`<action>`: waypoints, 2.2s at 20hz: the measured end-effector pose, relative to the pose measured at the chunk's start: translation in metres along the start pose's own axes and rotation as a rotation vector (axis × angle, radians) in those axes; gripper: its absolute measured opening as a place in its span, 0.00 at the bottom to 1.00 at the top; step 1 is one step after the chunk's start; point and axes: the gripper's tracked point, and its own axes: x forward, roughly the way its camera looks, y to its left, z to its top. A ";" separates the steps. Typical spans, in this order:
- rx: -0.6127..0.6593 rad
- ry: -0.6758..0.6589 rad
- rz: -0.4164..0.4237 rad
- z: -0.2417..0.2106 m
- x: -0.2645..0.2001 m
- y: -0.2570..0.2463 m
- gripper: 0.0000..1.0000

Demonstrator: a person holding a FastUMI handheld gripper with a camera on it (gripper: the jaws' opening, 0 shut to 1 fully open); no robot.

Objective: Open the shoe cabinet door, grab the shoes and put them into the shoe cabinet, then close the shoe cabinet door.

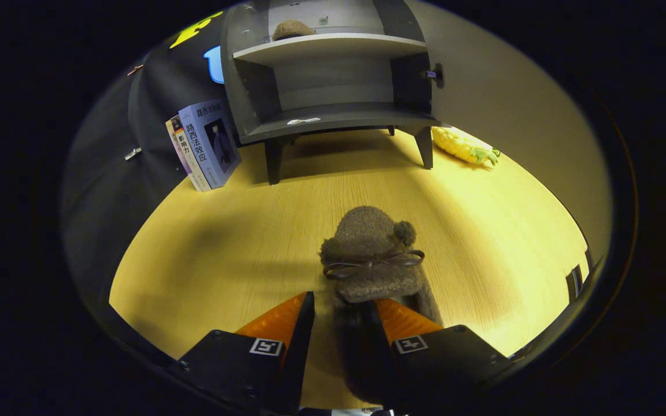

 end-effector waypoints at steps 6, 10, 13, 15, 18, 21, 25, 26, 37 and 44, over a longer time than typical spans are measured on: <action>-0.038 -0.030 -0.023 0.010 0.023 -0.004 0.52; -0.046 -0.042 -0.044 0.019 0.034 -0.007 0.52; -0.023 -0.081 -0.044 0.028 0.044 -0.008 0.52; 0.009 -0.117 -0.037 0.032 0.047 -0.008 0.52; 0.001 -0.123 -0.040 0.041 0.050 -0.011 0.42; -0.003 -0.115 -0.037 0.031 0.049 -0.008 0.22; -0.025 -0.088 -0.027 0.031 0.050 -0.005 0.14; -0.025 -0.086 -0.024 0.032 0.049 -0.004 0.13; -0.060 -0.167 0.001 0.145 -0.026 0.011 0.05; -0.043 -0.229 -0.024 0.216 -0.066 0.018 0.05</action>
